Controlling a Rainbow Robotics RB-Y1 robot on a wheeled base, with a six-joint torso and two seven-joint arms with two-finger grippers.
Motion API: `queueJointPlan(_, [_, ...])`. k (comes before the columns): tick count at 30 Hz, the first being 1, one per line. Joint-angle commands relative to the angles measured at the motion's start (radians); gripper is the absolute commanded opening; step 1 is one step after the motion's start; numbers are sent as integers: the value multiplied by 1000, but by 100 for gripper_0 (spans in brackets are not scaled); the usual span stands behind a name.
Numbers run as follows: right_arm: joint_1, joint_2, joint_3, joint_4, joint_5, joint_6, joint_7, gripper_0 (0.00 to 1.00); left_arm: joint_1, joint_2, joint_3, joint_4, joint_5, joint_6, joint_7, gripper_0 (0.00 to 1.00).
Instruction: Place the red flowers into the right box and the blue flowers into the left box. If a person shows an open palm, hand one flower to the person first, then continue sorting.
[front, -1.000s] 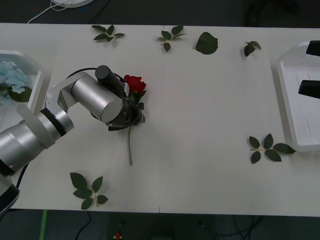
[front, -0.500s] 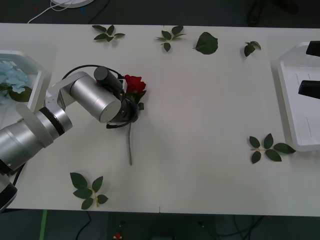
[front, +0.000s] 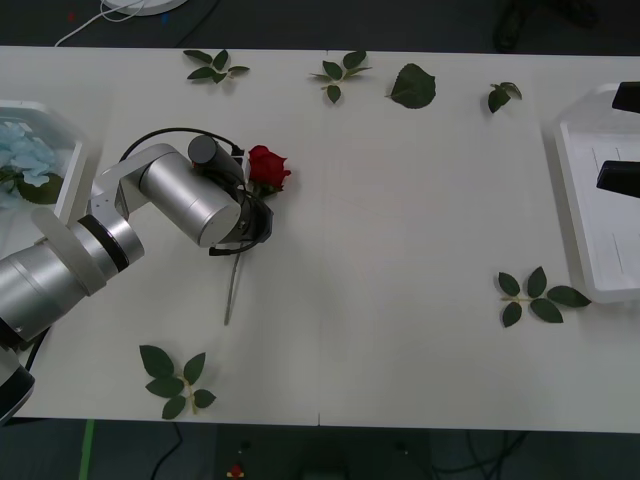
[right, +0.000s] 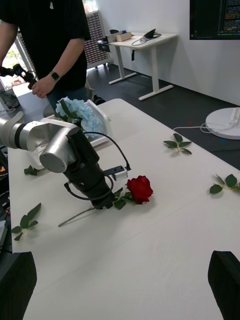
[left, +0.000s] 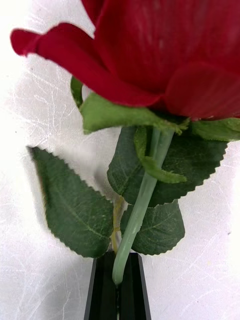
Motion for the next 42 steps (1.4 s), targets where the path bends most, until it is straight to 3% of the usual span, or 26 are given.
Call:
queueJointPlan(1, [11, -42, 2, -23, -13, -3, 16, 100, -4, -6, -2, -2, 2, -20, -37, 0])
queueJointPlan(8, [11, -42, 2, -23, -13, -3, 16, 100, -11, -1, 133, -133, 2, 35, -34, 0])
queueJointPlan(19, [11, -42, 2, -23, -13, -3, 16, 100, -36, -3, 589, -593, 26, 576, -46, 0])
queueJointPlan(24, [11, -42, 2, -23, -13, -3, 16, 100, -36, -3, 745, -708, 117, 699, -74, 0])
queueJointPlan(27, [11, -42, 2, -23, -13, -3, 16, 100, -36, -18, 826, -722, 215, 679, -155, 0])
queueJointPlan(31, [11, -42, 2, -23, -13, -3, 16, 100, -36, -64, 878, -720, 322, 533, -266, 0])
queueJointPlan(42, [11, -42, 2, -23, -13, -3, 16, 100, -36, -239, 829, -702, 488, 121, -520, 0])
